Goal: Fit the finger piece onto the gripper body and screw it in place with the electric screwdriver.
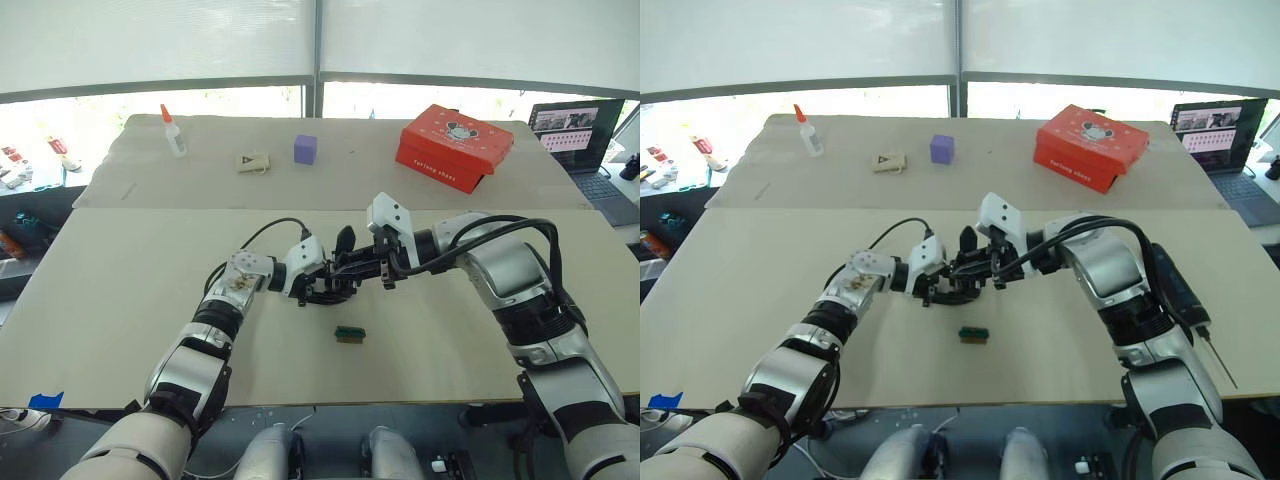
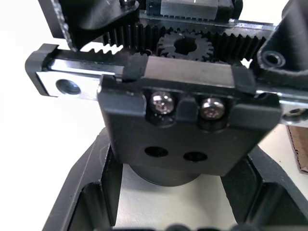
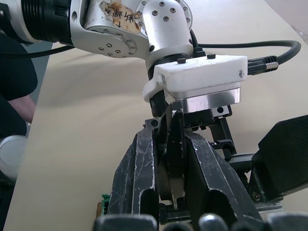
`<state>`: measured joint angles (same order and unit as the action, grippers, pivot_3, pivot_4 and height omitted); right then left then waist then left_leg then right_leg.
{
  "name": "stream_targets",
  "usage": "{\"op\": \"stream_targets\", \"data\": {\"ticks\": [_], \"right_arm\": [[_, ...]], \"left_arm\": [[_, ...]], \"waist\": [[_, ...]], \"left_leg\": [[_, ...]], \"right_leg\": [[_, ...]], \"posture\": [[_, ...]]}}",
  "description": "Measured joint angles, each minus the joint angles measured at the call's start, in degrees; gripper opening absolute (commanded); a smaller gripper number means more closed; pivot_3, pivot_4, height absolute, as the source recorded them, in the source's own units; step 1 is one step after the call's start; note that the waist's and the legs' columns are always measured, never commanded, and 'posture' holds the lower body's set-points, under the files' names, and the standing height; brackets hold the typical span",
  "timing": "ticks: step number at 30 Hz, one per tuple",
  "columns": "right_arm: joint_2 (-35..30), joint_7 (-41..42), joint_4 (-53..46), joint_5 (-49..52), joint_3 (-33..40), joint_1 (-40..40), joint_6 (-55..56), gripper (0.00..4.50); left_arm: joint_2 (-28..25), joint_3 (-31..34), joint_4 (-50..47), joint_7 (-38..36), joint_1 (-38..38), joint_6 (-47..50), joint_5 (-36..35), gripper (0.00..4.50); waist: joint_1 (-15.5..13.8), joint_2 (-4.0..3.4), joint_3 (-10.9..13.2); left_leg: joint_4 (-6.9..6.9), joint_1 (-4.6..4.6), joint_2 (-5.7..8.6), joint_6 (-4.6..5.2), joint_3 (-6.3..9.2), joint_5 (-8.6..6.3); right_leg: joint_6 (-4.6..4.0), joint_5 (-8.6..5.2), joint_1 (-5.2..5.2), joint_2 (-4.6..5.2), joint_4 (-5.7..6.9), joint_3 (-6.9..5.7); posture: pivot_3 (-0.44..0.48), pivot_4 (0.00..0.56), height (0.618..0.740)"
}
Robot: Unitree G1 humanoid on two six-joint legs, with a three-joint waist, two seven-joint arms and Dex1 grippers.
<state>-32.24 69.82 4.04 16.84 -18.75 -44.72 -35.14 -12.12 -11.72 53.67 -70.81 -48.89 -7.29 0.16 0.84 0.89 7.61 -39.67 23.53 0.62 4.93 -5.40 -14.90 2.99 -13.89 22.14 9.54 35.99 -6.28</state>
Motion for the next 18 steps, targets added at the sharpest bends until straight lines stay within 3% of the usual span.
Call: {"op": "stream_targets", "data": {"ticks": [18], "right_arm": [[0.5, 1.7, 4.0, 0.0, -0.5, -1.4, 2.2, 0.33]], "left_arm": [[-0.5, 0.0, 0.1, 0.2, 0.0, 0.2, 0.0, 2.29]], "waist": [[0.0, 0.03, -0.1]], "left_leg": [[-0.01, -0.05, -0.19, 0.11, -0.04, -0.08]], "right_leg": [[-0.21, 0.13, -0.02, -0.01, -0.03, -0.72]], "posture": [[0.000, 0.150, 0.740]]}}
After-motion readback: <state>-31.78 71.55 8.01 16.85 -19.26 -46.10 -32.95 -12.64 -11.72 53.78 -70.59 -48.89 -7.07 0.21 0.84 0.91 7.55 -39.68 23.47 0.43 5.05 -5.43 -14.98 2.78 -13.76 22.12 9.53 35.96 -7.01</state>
